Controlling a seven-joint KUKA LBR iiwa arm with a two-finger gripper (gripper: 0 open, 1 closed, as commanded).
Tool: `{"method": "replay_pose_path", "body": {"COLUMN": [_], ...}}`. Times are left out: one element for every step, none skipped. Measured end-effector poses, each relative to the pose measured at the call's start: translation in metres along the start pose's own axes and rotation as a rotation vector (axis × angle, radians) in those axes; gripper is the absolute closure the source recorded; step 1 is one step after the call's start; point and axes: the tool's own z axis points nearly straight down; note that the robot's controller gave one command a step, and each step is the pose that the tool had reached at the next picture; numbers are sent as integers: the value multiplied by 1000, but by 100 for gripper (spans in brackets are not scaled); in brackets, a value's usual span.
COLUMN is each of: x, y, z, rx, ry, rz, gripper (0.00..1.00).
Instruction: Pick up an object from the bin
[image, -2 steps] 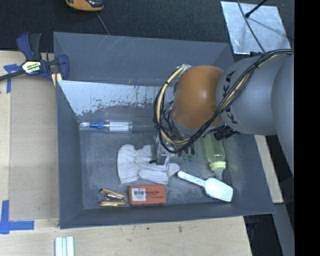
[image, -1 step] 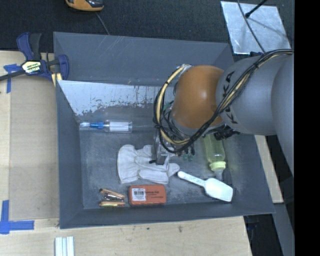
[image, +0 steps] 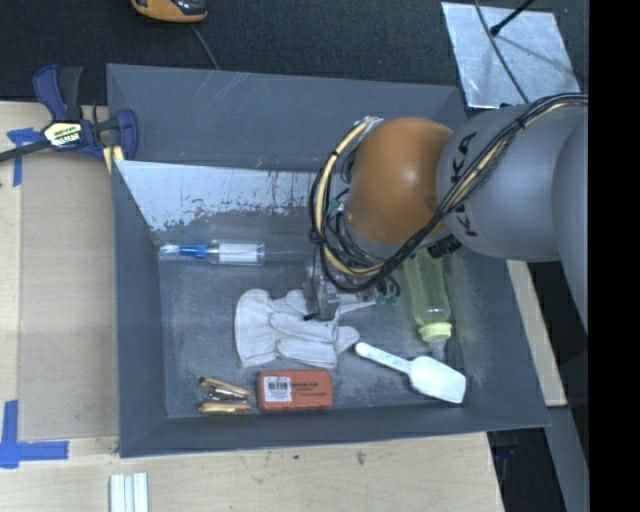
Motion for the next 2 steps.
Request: {"method": "replay_pose_path", "body": {"x": [-7, -5], "y": [-19, -21], "z": [-28, -33], "rx": [0, 1], "ry": [-6, -7], "rz": [82, 95], "gripper": [0, 0]}}
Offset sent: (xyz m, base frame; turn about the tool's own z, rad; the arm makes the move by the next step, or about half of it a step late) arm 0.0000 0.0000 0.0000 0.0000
